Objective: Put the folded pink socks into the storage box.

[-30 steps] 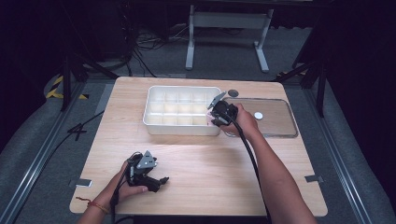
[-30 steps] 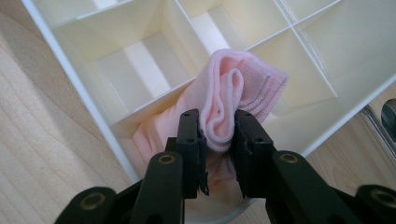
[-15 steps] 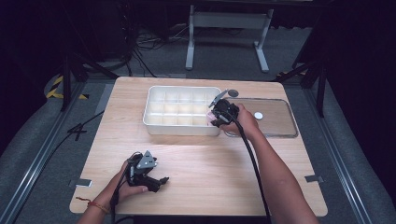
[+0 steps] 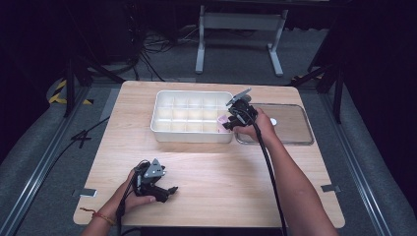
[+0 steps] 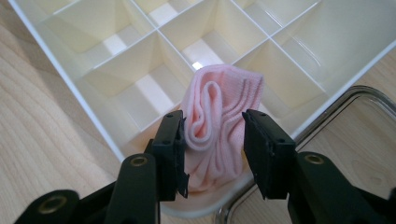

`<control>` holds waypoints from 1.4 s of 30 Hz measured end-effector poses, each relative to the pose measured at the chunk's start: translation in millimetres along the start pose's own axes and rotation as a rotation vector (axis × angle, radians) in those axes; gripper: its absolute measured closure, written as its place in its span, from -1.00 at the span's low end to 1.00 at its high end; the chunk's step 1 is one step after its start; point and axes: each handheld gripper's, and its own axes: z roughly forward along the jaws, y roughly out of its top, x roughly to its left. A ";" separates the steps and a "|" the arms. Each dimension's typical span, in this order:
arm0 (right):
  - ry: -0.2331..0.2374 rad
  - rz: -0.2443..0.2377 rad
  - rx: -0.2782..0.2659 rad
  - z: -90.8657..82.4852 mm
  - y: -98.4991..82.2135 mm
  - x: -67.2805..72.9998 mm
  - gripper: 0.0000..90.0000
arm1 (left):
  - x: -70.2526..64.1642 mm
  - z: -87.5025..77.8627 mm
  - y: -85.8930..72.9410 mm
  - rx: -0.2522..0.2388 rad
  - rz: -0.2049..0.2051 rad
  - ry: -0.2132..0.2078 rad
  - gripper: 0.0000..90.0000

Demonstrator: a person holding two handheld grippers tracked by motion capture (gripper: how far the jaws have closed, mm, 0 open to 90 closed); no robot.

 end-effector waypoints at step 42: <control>0.021 -0.051 0.311 45.9 18.2 3.5 0.75 | 0.2 0.1 -0.1 0.001 0.003 0.001 -0.73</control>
